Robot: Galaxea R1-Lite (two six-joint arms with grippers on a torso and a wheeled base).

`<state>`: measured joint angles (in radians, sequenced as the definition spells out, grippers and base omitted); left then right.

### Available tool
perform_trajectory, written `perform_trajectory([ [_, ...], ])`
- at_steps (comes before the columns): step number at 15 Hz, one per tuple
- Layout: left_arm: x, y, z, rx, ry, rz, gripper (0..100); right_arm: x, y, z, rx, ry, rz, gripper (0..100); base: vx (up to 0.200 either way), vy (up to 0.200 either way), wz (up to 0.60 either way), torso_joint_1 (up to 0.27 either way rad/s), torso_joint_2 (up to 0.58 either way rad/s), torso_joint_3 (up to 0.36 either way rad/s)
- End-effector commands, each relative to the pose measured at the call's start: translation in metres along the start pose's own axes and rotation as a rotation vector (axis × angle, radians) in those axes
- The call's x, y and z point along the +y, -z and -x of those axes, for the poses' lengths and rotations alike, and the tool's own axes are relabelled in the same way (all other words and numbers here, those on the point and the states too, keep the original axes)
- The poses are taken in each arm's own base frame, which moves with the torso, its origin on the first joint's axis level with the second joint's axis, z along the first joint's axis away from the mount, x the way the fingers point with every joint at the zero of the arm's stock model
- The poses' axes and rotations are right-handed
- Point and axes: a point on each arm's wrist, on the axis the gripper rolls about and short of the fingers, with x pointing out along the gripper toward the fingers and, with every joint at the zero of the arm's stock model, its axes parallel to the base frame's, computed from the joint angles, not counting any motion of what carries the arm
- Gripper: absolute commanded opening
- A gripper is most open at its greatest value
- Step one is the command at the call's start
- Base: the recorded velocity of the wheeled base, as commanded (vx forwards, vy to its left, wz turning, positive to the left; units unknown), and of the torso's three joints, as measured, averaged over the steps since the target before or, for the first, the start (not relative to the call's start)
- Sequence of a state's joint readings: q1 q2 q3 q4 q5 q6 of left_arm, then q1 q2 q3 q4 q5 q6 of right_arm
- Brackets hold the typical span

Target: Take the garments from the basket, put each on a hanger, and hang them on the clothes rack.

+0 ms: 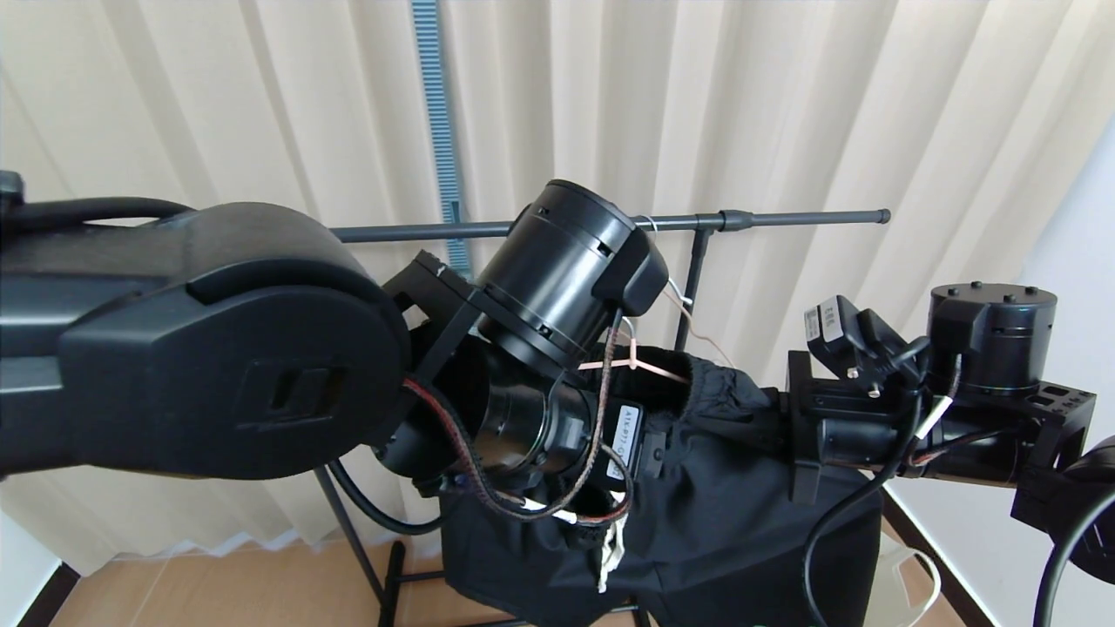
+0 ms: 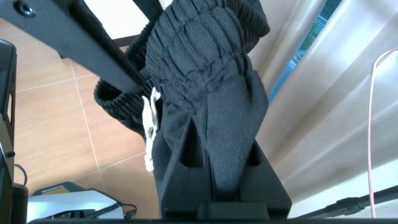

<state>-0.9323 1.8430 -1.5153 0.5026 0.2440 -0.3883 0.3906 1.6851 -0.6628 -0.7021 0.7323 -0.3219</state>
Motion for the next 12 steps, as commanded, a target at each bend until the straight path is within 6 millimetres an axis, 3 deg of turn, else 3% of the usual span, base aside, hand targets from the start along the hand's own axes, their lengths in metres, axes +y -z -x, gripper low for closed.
perform_trajectory([
  [1,0.000,0.003,0.011,-0.012,0.009,-0.004,100,0.000,0.001,0.000,0.002,0.000,-0.001,0,0.000,0.000,0.00,0.000,0.00,0.000],
  [9,0.003,0.006,0.027,-0.043,-0.004,-0.009,100,-0.003,0.001,0.000,-0.014,0.007,0.010,0,0.000,0.000,0.00,0.000,0.00,0.000],
  [12,0.027,0.005,0.043,-0.074,-0.041,0.003,100,-0.006,0.002,0.003,-0.023,-0.012,0.004,0,0.000,0.000,0.00,0.000,0.00,0.000],
])
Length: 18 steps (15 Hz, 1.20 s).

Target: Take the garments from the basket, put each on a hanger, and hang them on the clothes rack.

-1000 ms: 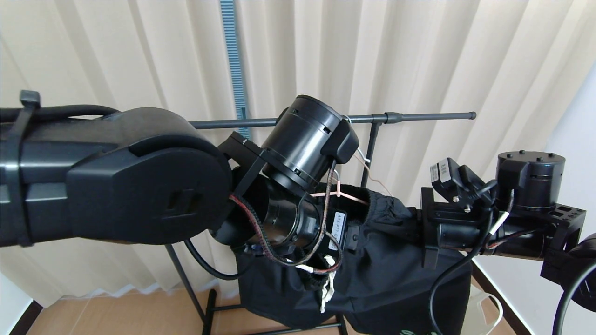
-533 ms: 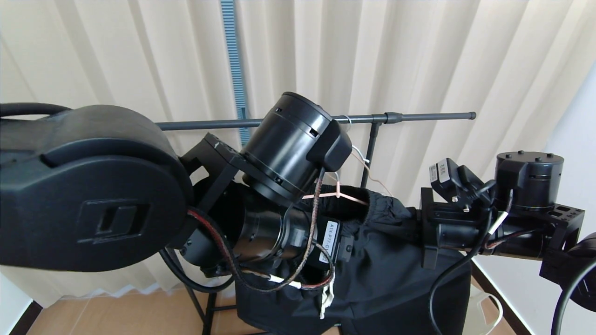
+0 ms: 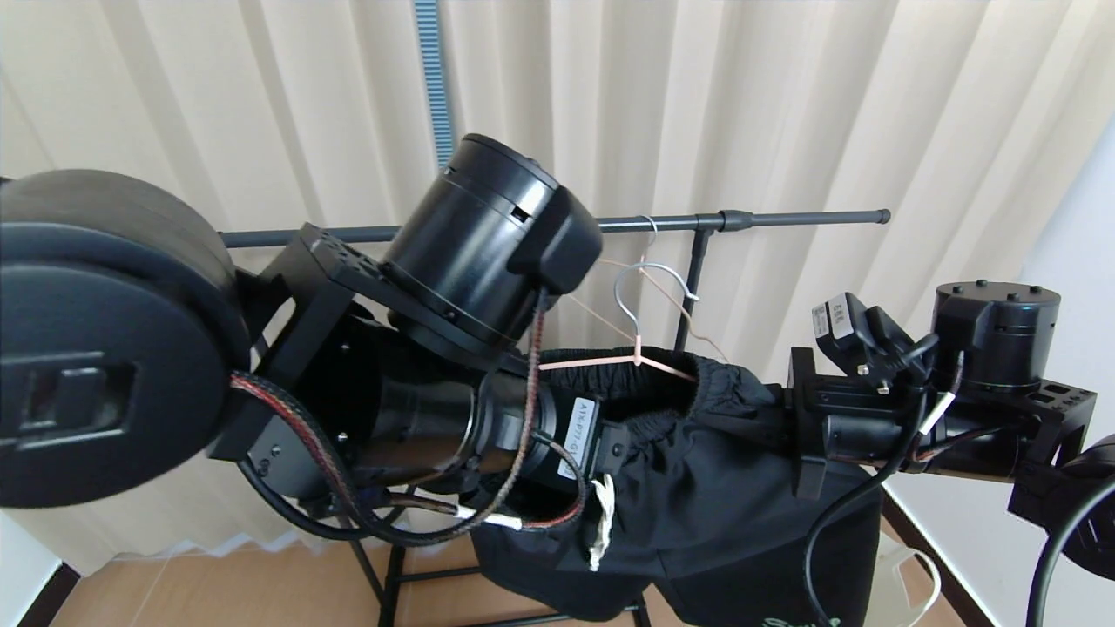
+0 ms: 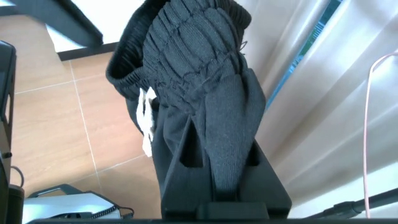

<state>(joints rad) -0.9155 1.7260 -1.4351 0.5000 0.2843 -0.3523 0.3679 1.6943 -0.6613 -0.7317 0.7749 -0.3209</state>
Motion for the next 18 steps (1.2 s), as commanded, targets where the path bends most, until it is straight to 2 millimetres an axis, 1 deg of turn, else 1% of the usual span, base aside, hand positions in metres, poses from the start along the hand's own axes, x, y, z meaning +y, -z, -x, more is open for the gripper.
perform_trajectory([
  [1,0.013,-0.002,0.013,-0.029,-0.011,0.022,100,-0.001,0.001,0.000,0.003,0.002,-0.004,0,0.000,0.000,0.00,0.000,0.00,0.000],
  [2,0.014,-0.002,0.013,-0.029,-0.013,0.023,100,-0.001,0.001,0.000,0.003,0.002,-0.004,0,0.000,0.000,0.00,0.000,0.00,0.000],
  [5,0.040,-0.010,0.027,-0.074,-0.050,0.034,100,-0.005,0.006,0.002,-0.004,-0.024,-0.013,0,0.000,0.000,0.00,0.000,0.00,0.000],
  [6,0.050,-0.012,0.036,-0.096,-0.034,0.020,100,-0.006,0.007,0.002,-0.005,-0.039,-0.018,0,0.000,0.000,0.00,0.000,0.00,0.000],
  [7,0.067,-0.013,0.051,-0.135,0.048,-0.028,100,-0.008,0.008,0.004,-0.012,-0.052,-0.024,0,0.000,0.000,0.00,0.000,0.00,0.000],
  [8,0.075,-0.013,0.054,-0.140,0.077,-0.052,100,-0.008,0.009,0.005,-0.015,-0.060,-0.024,0,0.000,0.000,0.00,0.000,0.00,0.000],
  [9,0.100,-0.010,0.059,-0.154,0.139,-0.125,100,-0.009,0.009,0.006,-0.025,-0.088,-0.027,0,0.000,0.000,0.00,0.000,0.00,0.000],
  [10,0.121,-0.007,0.056,-0.157,0.179,-0.176,100,-0.010,0.010,0.008,-0.030,-0.098,-0.029,0,0.000,0.000,0.00,0.000,0.00,0.000],
  [11,0.121,-0.007,0.056,-0.157,0.179,-0.176,100,-0.010,0.010,0.008,-0.030,-0.098,-0.029,0,0.000,0.000,0.00,0.000,0.00,0.000],
  [12,0.153,-0.001,0.053,-0.171,0.246,-0.287,100,-0.011,0.010,0.009,-0.038,-0.117,-0.031,0,0.000,0.000,0.00,0.000,0.00,0.000],
  [13,0.165,0.002,0.050,-0.185,0.273,-0.360,100,-0.011,0.010,0.010,-0.046,-0.136,-0.034,0,0.000,0.000,0.00,0.000,0.00,0.000],
  [14,0.173,0.005,0.043,-0.192,0.313,-0.439,100,-0.013,0.011,0.012,-0.054,-0.150,-0.034,0,0.000,0.000,0.00,0.000,0.00,0.000],
  [15,0.176,0.007,0.039,-0.194,0.331,-0.472,100,-0.013,0.011,0.013,-0.056,-0.157,-0.036,0,0.000,0.000,0.00,0.000,0.00,0.000],
  [16,0.181,0.015,0.029,-0.204,0.378,-0.605,100,-0.013,0.011,0.014,-0.065,-0.177,-0.037,0,0.000,0.000,0.00,0.000,0.00,0.000],
  [17,0.182,0.018,0.024,-0.202,0.383,-0.660,100,-0.013,0.011,0.014,-0.068,-0.182,-0.036,0,0.000,0.000,0.00,0.000,0.00,0.000],
  [18,0.189,0.024,0.010,-0.189,0.384,-0.790,100,-0.013,0.012,0.015,-0.071,-0.193,-0.039,0,0.000,0.000,0.00,0.000,0.00,0.000],
])
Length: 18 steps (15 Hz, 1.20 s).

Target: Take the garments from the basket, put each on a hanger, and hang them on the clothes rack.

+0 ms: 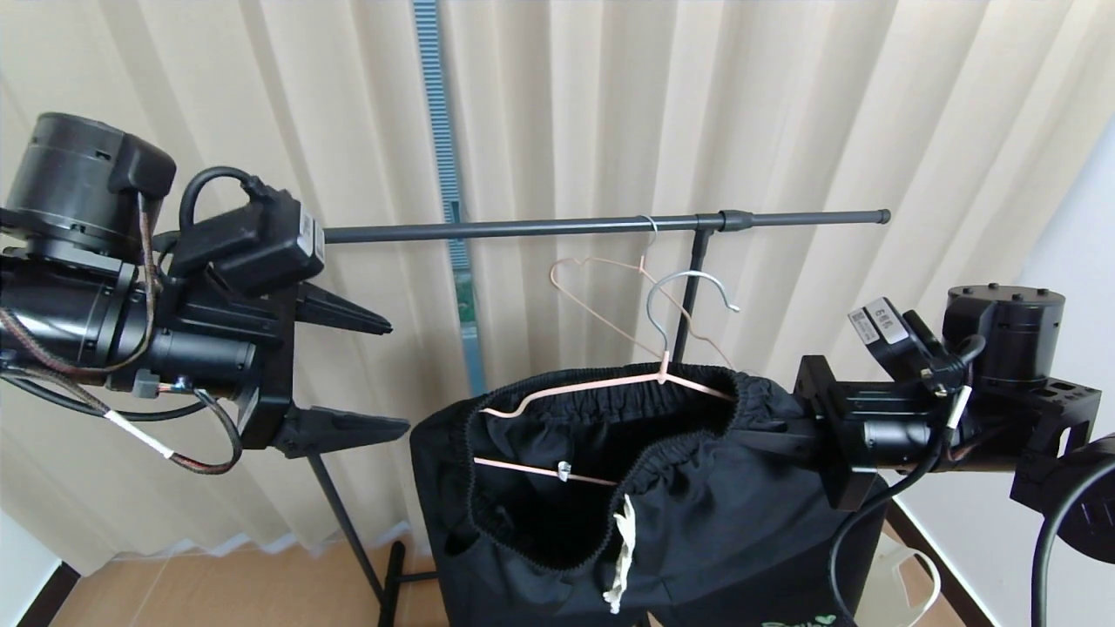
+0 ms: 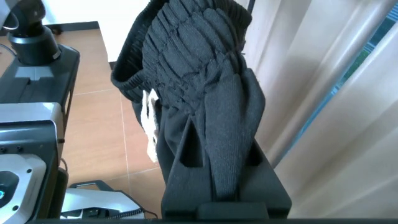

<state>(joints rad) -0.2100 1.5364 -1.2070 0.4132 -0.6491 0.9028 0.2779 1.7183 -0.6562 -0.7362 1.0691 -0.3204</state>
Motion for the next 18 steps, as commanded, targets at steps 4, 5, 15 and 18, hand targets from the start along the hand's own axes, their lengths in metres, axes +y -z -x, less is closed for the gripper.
perform_trajectory([
  [4,-0.002,0.017,-0.041,0.039,0.133,-0.057,100,-0.001,0.000,0.004,-0.012,-0.022,-0.001,0,0.000,0.000,0.00,0.000,0.00,0.000],
  [5,-0.003,0.017,-0.047,0.048,0.148,-0.065,100,0.000,0.000,0.004,-0.016,-0.029,0.000,0,0.000,0.000,0.00,0.000,0.00,0.000],
  [15,-0.004,-0.017,-0.091,0.004,0.148,-0.069,100,0.004,0.003,0.005,-0.023,-0.071,-0.006,0,0.000,0.000,0.00,0.000,0.00,0.000],
  [18,-0.012,-0.026,-0.105,-0.005,0.195,-0.053,100,0.003,0.003,0.005,-0.022,-0.071,-0.008,0,0.000,0.000,0.00,0.000,0.00,0.000],
])
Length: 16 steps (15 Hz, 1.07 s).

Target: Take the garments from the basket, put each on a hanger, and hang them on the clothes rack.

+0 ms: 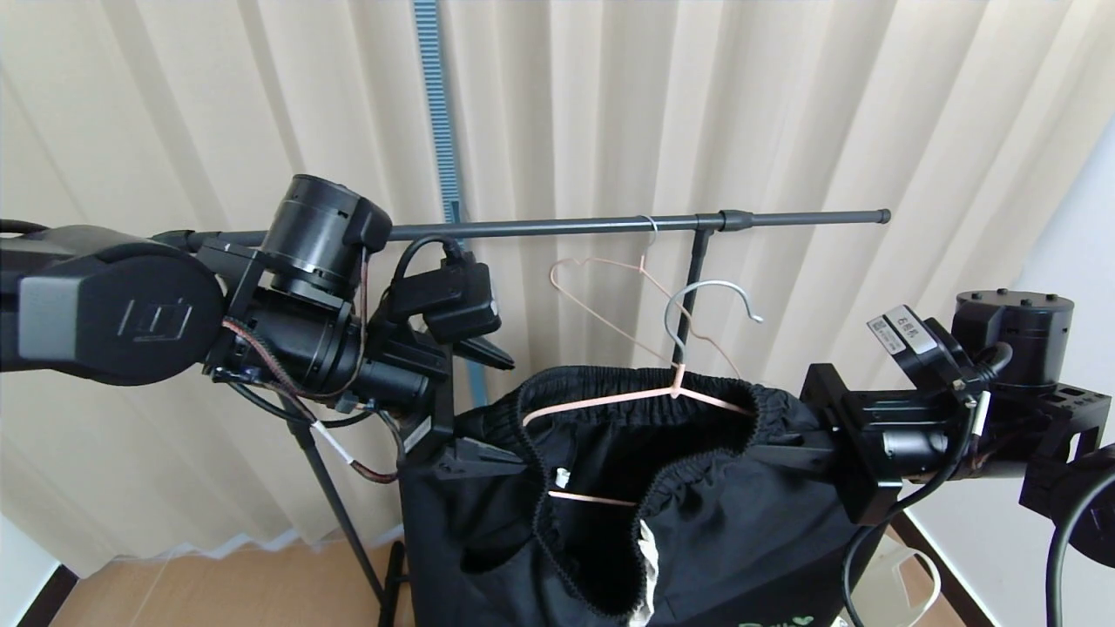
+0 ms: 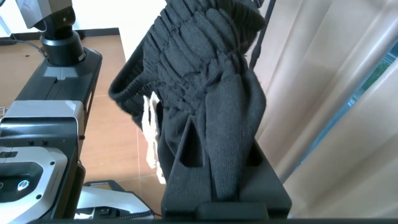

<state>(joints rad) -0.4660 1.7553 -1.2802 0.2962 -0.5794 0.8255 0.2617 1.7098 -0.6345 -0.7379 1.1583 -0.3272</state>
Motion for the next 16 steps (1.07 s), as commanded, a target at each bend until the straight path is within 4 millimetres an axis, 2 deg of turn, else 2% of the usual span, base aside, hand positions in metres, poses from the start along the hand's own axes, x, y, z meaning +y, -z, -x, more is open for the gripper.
perform_trajectory([
  [1,-0.003,-0.001,-0.014,0.005,0.037,-0.003,100,0.000,0.000,0.000,0.000,0.001,0.001,0,0.000,0.000,0.00,0.000,0.00,0.000],
  [6,-0.011,-0.004,-0.026,0.008,0.084,0.011,100,0.001,-0.001,0.000,-0.001,0.000,0.003,0,0.000,0.000,0.00,0.000,0.00,0.000],
  [15,-0.015,-0.005,-0.028,0.012,0.097,0.074,100,0.009,-0.007,-0.004,-0.009,-0.023,0.021,0,0.000,0.000,0.00,0.000,0.00,0.000],
  [16,-0.015,-0.005,-0.027,0.010,0.098,0.074,0,0.009,-0.007,-0.004,-0.008,-0.022,0.020,0,0.000,0.000,0.00,0.000,0.00,0.000],
])
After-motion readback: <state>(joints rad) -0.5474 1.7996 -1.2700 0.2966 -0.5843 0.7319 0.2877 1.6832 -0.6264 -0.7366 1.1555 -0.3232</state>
